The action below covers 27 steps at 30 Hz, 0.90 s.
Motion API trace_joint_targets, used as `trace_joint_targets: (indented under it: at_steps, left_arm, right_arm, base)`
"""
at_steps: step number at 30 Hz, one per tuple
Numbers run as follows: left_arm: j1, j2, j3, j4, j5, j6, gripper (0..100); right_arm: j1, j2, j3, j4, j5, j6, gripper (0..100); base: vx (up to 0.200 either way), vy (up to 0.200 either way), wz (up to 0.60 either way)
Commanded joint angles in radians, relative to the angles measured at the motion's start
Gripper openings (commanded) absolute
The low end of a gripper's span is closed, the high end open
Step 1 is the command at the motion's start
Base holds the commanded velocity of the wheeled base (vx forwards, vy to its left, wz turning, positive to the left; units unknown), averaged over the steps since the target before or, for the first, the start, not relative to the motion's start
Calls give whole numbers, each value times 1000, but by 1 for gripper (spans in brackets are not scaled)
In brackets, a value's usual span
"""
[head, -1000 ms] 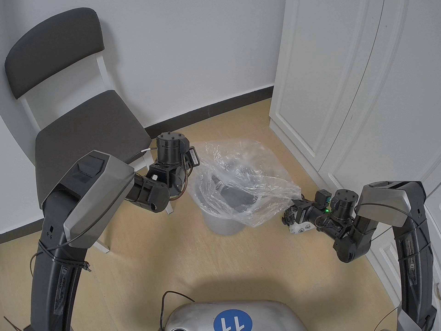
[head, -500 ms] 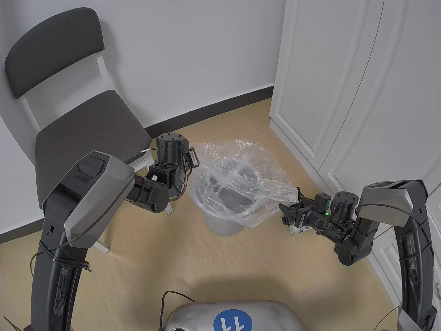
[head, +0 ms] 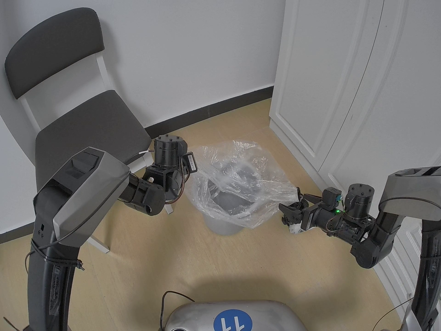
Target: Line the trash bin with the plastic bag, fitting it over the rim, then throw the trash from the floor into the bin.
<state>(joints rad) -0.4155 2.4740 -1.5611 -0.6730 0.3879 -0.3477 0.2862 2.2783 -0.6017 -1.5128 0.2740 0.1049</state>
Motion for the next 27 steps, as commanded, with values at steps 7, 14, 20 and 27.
trace_joint_targets:
  at_steps: [7, 14, 20, 27]
  left_arm:
    - [-3, -107, 148, -5, -1, 26, 0]
    - [-16, -116, 159, -2, -3, 22, 0]
    - [-26, -122, 167, -5, -1, 15, 0]
    - [-43, -153, 185, -10, -3, -20, 0]
  right_arm:
    - [117, -425, 28, 499, -226, 35, 100]
    - [140, -421, 99, 293, -231, 44, 100]
    - [142, -358, 126, 146, -246, -40, 100]
    - [140, -438, 122, 200, -294, -68, 100]
  base:
    - [0, 0, 0]
    - [0, 0, 0]
    - [0, 0, 0]
    - [0, 0, 0]
